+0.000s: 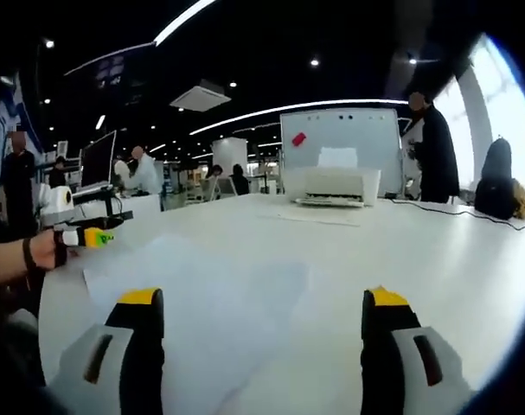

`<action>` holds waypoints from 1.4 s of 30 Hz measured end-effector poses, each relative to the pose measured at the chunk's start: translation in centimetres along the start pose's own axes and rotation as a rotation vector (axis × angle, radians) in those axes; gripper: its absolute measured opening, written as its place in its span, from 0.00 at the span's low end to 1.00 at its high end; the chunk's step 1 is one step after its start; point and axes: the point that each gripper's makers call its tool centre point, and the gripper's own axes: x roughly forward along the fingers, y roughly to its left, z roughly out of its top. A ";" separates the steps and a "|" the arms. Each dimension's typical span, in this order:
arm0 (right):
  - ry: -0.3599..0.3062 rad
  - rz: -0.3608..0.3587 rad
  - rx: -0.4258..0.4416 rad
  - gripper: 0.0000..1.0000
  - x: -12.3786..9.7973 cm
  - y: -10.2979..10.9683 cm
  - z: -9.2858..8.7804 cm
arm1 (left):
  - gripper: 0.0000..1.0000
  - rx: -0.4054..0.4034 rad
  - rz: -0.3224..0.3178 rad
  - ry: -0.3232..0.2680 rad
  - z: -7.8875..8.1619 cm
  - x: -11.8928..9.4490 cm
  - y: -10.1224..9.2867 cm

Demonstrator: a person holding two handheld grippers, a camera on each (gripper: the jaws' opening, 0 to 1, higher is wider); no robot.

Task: Organize the stack of printing papers by aligning and flattening the scattered papers on the table

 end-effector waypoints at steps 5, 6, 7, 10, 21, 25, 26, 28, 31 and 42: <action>0.001 0.006 0.017 0.90 -1.8 0.4 0.0 | 0.97 0.003 -0.003 0.010 0.2 -1.6 -0.3; -0.002 0.009 0.015 0.90 -2.3 0.6 0.1 | 0.97 -0.002 -0.006 0.010 0.4 -2.0 -0.4; -0.004 0.014 0.017 0.90 -2.7 0.8 0.3 | 0.97 -0.002 -0.009 0.007 0.7 -2.4 -0.6; -0.013 0.021 0.013 0.90 -3.9 1.3 0.7 | 0.97 0.042 -0.017 -0.011 1.9 -3.6 -1.2; 0.007 0.022 -0.002 0.90 -8.2 2.4 1.6 | 0.97 0.123 -0.028 0.053 3.2 -8.6 -2.1; 0.022 0.033 0.002 0.90 -9.9 2.6 1.6 | 0.97 0.119 -0.030 0.065 3.3 -10.2 -2.4; 0.030 0.032 -0.003 0.90 -10.4 2.6 1.4 | 0.97 0.112 -0.019 0.060 3.5 -10.7 -2.3; 0.051 0.030 -0.019 0.90 -11.4 2.6 1.1 | 0.97 0.108 -0.013 0.055 3.7 -11.5 -2.4; 0.065 0.019 -0.027 0.90 -12.7 2.4 1.0 | 0.97 0.107 -0.015 0.060 3.7 -12.3 -2.6; 0.134 -0.019 -0.054 0.90 -15.8 2.4 0.7 | 0.97 0.047 -0.015 0.078 4.2 -15.6 -3.0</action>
